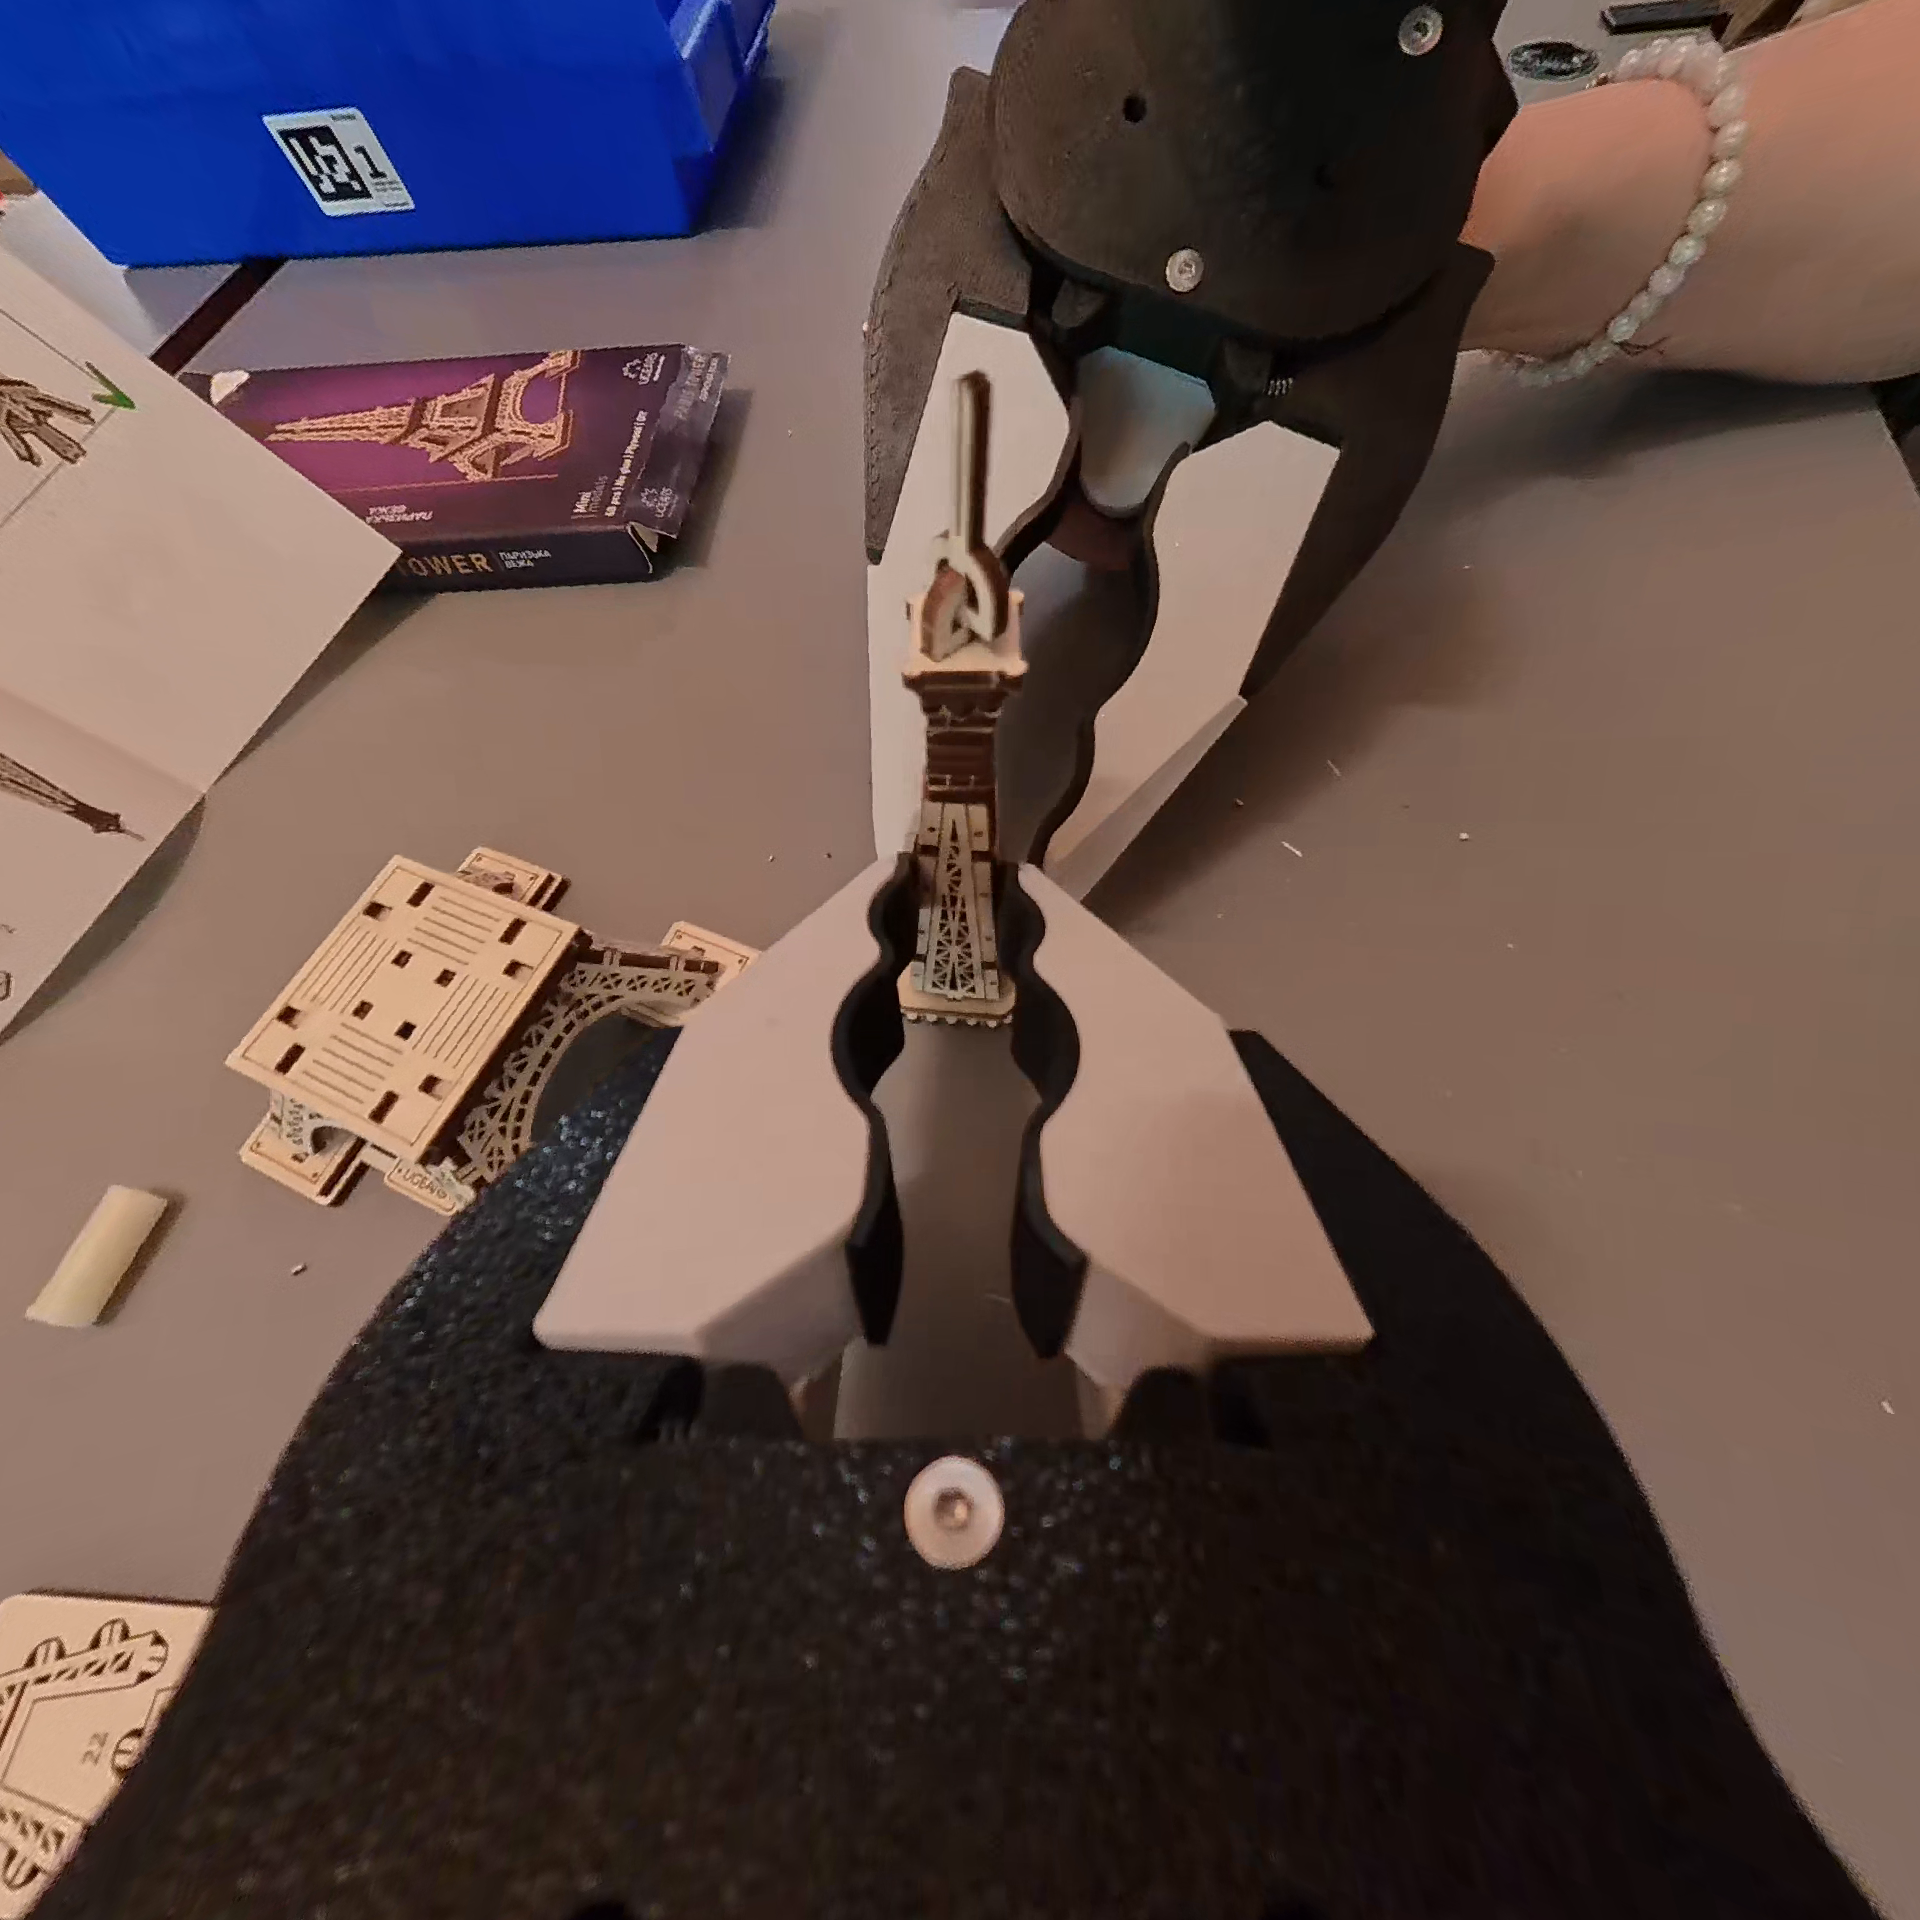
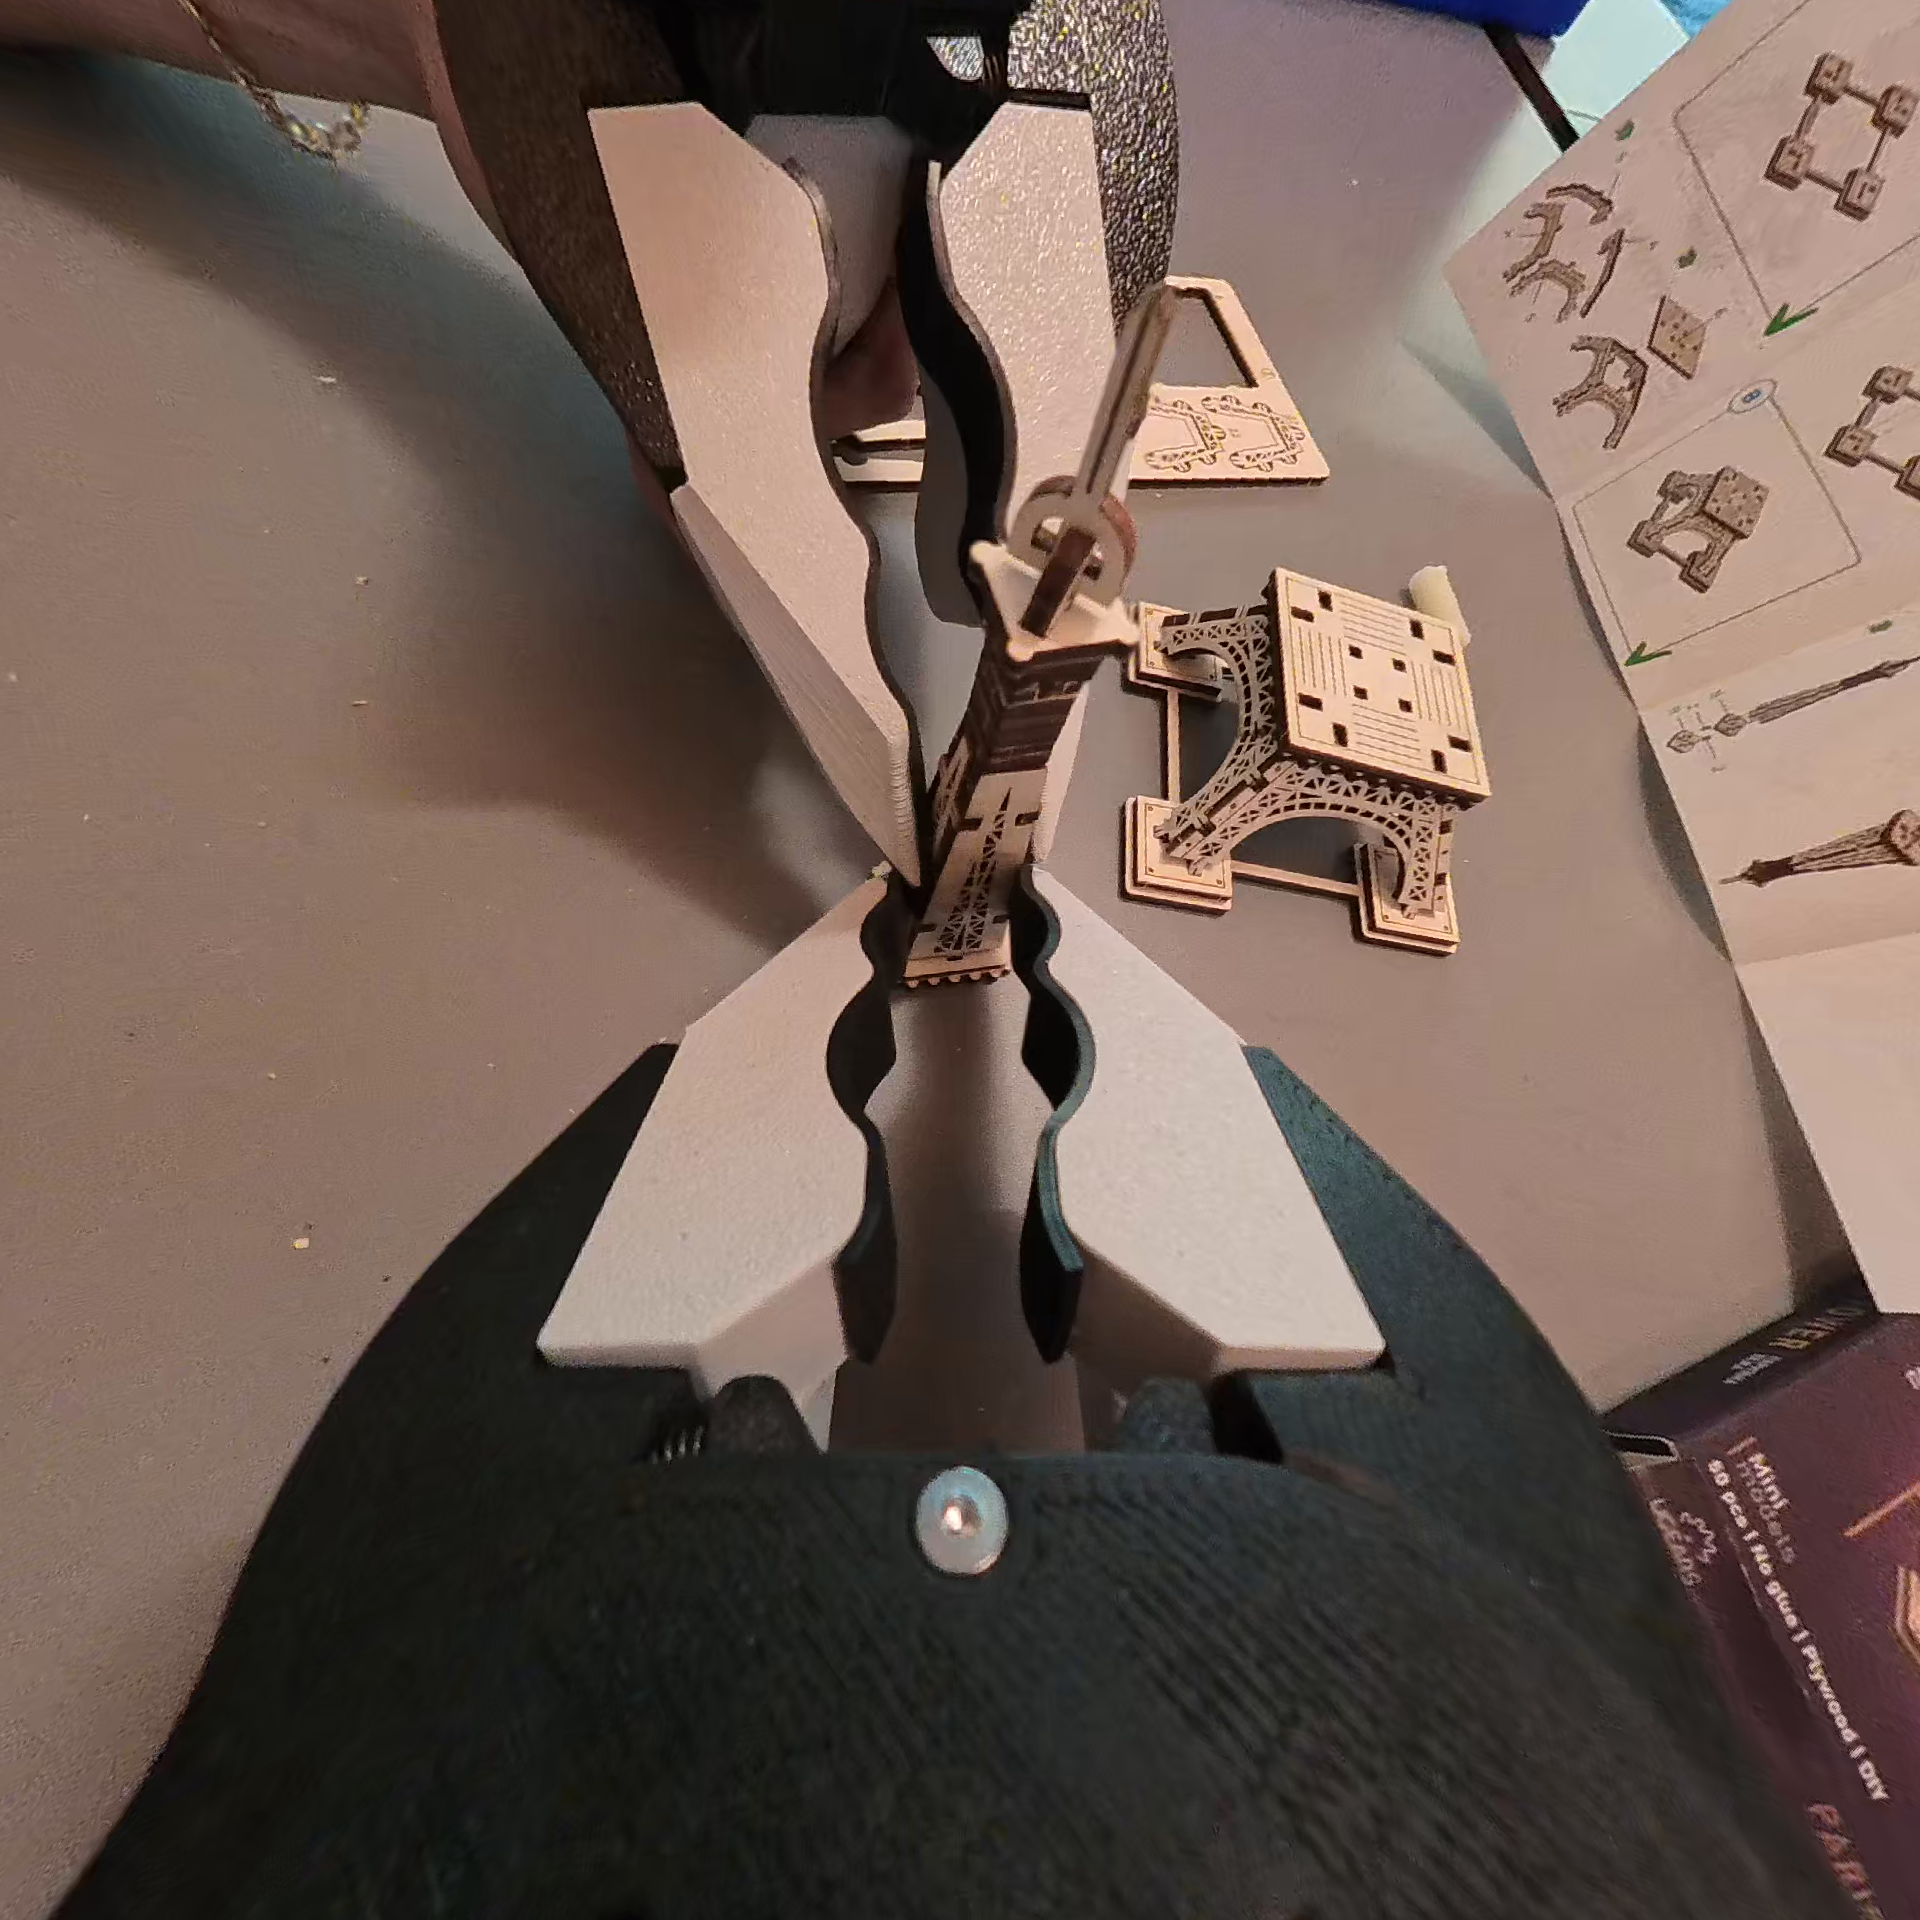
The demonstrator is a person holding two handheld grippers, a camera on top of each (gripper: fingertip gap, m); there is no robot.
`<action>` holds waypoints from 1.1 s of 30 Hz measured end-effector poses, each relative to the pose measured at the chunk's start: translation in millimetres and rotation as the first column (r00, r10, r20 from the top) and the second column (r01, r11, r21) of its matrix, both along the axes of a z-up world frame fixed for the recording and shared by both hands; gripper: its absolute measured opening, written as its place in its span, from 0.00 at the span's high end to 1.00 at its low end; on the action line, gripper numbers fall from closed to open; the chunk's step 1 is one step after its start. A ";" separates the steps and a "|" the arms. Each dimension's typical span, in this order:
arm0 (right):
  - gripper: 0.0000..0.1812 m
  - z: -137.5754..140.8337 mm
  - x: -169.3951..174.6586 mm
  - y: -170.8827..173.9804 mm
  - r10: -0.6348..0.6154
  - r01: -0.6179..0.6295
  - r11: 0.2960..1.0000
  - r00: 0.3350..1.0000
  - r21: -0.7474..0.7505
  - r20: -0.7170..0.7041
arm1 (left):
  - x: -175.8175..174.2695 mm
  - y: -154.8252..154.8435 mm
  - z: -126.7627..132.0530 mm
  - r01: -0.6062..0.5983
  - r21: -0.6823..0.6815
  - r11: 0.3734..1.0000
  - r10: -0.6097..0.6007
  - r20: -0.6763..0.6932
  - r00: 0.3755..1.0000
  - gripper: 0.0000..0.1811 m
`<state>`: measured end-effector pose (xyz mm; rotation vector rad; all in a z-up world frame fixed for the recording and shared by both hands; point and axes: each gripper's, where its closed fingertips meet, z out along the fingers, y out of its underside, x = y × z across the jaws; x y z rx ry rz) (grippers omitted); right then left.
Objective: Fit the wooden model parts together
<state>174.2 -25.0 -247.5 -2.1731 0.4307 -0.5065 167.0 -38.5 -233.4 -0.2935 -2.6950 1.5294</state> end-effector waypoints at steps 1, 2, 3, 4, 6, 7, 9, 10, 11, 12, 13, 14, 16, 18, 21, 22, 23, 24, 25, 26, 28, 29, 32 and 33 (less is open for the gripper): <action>0.89 -0.3 -0.4 0.1 0.005 -0.004 1.000 1.000 -0.006 0.007 | -0.1 0.1 -0.1 -0.002 -0.003 1.000 0.002 0.010 1.000 0.92; 0.89 -0.3 -0.5 0.2 0.008 -0.008 1.000 1.000 -0.003 0.001 | 0.0 0.1 0.0 -0.006 -0.004 1.000 0.006 0.009 1.000 0.92; 0.90 -0.1 -0.4 0.5 0.013 -0.013 1.000 1.000 0.000 -0.004 | -0.1 0.0 0.1 -0.007 -0.005 1.000 0.007 0.000 1.000 0.92; 0.90 0.1 -0.4 0.7 0.019 -0.019 1.000 1.000 -0.001 -0.008 | 0.1 0.0 0.3 -0.006 -0.005 1.000 0.006 -0.003 1.000 0.92; 0.90 0.4 -0.4 1.0 0.024 -0.023 1.000 0.999 0.012 -0.024 | 0.8 -0.2 0.7 -0.004 -0.005 1.000 0.004 -0.007 1.000 0.92; 0.90 0.8 -0.5 1.2 0.031 -0.031 0.999 0.999 0.019 -0.032 | 0.9 -0.3 0.8 -0.003 -0.005 1.000 0.003 -0.014 1.000 0.92; 0.90 1.1 -0.4 1.8 0.041 -0.040 0.999 0.998 0.028 -0.048 | 1.6 -0.2 1.0 -0.004 -0.003 1.000 0.004 -0.032 0.999 0.92; 0.90 1.0 -0.6 1.7 0.045 -0.043 0.999 0.998 0.030 -0.054 | 1.6 -0.2 0.9 -0.002 -0.001 1.000 0.002 -0.042 0.999 0.92; 0.90 1.3 -0.9 1.7 0.051 -0.049 0.998 0.997 0.031 -0.057 | 1.5 -0.2 0.9 0.000 0.001 1.000 0.000 -0.049 0.999 0.92; 0.90 1.7 -0.9 2.0 0.057 -0.056 0.998 0.997 0.028 -0.055 | 1.4 -0.1 0.9 0.002 0.002 1.000 -0.002 -0.054 0.999 0.92; 0.86 2.0 1.4 1.6 0.048 -0.047 0.999 0.998 0.018 -0.041 | 1.2 0.1 0.8 0.004 0.001 1.000 -0.004 -0.057 0.998 0.92; 0.79 3.6 5.9 0.6 0.023 -0.023 1.000 1.000 0.006 -0.008 | 0.9 0.3 0.8 0.005 0.001 1.000 -0.005 -0.060 0.998 0.92; 0.87 1.5 1.6 2.8 0.056 -0.056 0.998 0.998 -0.030 -0.013 | 1.0 0.8 0.6 0.007 0.004 1.000 -0.007 -0.067 0.998 0.92; 0.88 -0.3 0.7 2.0 0.060 -0.063 0.997 0.995 -0.039 -0.075 | 1.7 1.1 0.3 0.005 0.007 1.000 -0.005 -0.076 0.997 0.92; 0.90 -2.7 -0.4 2.0 0.076 -0.088 0.992 0.989 -0.085 -0.128 | 2.2 2.0 0.1 0.006 0.016 1.000 -0.004 -0.116 0.993 0.92; 0.90 -2.8 -0.5 2.0 0.075 -0.088 0.992 0.989 -0.096 -0.125 | 2.3 2.0 0.1 0.004 0.013 1.000 -0.002 -0.102 0.995 0.92; 0.90 -2.9 -0.2 2.3 0.069 -0.079 0.993 0.991 -0.085 -0.115 | 2.3 2.3 -0.1 -0.001 0.011 1.000 0.002 -0.091 0.996 0.92; 0.90 -3.1 -0.2 2.6 0.059 -0.066 0.996 0.991 -0.052 -0.119 | 2.2 2.1 -0.2 -0.003 0.011 1.000 0.004 -0.098 0.995 0.92; 0.90 -3.1 -0.1 2.6 0.058 -0.062 0.998 0.991 -0.027 -0.120 | 2.2 1.9 -0.4 -0.002 0.014 1.000 0.004 -0.110 0.994 0.92; 0.90 -3.2 0.0 2.6 0.058 -0.060 0.998 0.991 -0.013 -0.122 | 2.2 1.9 -0.4 -0.001 0.016 1.000 0.003 -0.123 0.992 0.92; 0.90 -2.9 0.1 3.2 0.062 -0.064 0.998 0.991 -0.016 -0.117 | 2.2 2.2 -0.2 -0.005 0.015 1.000 0.007 -0.142 0.990 0.92; 0.90 -2.6 0.2 3.7 0.063 -0.066 0.998 0.992 -0.020 -0.105 | 2.2 2.4 0.1 -0.006 0.012 1.000 0.008 -0.140 0.990 0.92; 0.90 -4.3 0.1 7.1 0.063 -0.062 0.998 0.995 0.006 -0.081 | 1.8 4.4 1.3 -0.004 0.001 1.000 0.004 -0.130 0.991 0.92; 0.86 -8.2 -3.5 6.9 0.079 -0.081 0.997 0.993 -0.020 -0.087 | 1.6 5.7 1.9 0.004 -0.004 1.000 -0.004 -0.121 0.993 0.92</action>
